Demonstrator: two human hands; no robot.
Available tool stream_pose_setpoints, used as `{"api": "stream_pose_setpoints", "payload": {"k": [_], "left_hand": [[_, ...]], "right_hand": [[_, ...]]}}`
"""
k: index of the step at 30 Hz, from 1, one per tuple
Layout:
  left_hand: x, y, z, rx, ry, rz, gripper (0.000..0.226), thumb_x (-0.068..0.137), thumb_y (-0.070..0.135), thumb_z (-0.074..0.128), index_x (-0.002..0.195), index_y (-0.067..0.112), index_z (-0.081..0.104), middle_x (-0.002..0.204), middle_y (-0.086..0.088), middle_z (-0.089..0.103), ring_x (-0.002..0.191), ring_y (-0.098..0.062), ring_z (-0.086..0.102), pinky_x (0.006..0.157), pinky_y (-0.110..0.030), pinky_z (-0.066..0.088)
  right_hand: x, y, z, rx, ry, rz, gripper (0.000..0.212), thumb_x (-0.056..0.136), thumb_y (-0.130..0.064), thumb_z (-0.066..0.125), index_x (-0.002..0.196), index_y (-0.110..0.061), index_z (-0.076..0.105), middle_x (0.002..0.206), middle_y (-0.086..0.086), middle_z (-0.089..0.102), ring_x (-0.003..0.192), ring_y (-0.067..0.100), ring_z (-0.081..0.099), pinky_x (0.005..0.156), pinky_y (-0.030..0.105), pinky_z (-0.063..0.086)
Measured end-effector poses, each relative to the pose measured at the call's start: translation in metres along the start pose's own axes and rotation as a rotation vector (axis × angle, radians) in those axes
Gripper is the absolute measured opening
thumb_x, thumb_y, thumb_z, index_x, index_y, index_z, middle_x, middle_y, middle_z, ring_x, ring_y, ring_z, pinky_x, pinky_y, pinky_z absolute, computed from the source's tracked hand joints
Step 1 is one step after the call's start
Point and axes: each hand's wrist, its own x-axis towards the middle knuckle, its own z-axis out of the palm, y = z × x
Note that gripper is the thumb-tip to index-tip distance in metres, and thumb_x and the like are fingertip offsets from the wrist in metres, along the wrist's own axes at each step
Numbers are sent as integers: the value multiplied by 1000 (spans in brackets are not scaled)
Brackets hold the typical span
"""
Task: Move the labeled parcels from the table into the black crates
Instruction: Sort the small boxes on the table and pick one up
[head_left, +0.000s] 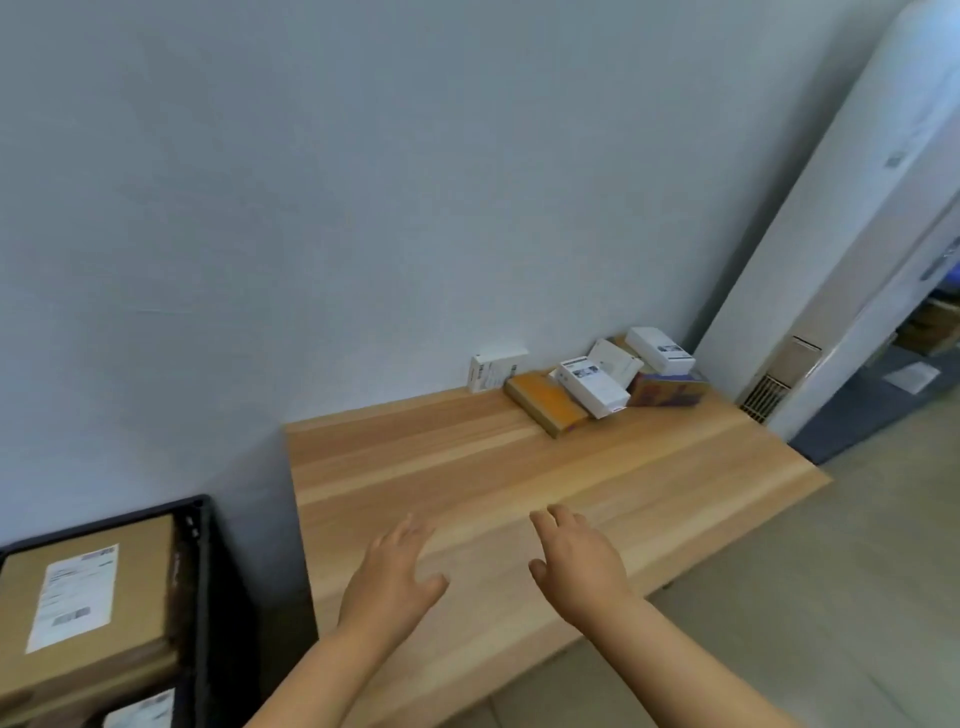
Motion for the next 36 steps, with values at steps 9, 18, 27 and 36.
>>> {"api": "stream_pose_setpoints", "payload": {"k": [9, 18, 27, 36], "left_hand": [[40, 64, 45, -13, 57, 1, 67, 85, 46, 61, 145, 32, 33, 156, 4, 21, 143, -16, 20, 112, -29, 21], [138, 107, 75, -33, 56, -25, 67, 86, 45, 61, 145, 32, 31, 156, 4, 20, 144, -19, 18, 113, -34, 22], [249, 153, 83, -84, 64, -70, 56, 89, 35, 60, 141, 25, 41, 150, 2, 35, 139, -16, 30, 111, -31, 27], [305, 170, 76, -50, 98, -143, 52, 85, 32, 64, 135, 25, 49, 141, 2, 48, 132, -17, 41, 100, -25, 34]], "right_hand": [[18, 100, -4, 53, 39, 63, 43, 94, -25, 45, 136, -19, 39, 137, 1, 42, 118, 23, 45, 90, 33, 45], [94, 182, 1, 63, 16, 87, 46, 95, -24, 45, 140, -19, 37, 142, 3, 38, 123, 23, 44, 91, 33, 46], [196, 267, -7, 54, -24, 114, 44, 93, -25, 49, 136, -19, 42, 134, 1, 46, 120, 22, 46, 89, 33, 48], [274, 321, -4, 92, -76, 106, 42, 92, -27, 51, 133, -20, 44, 128, 2, 50, 108, 22, 56, 78, 31, 50]]}}
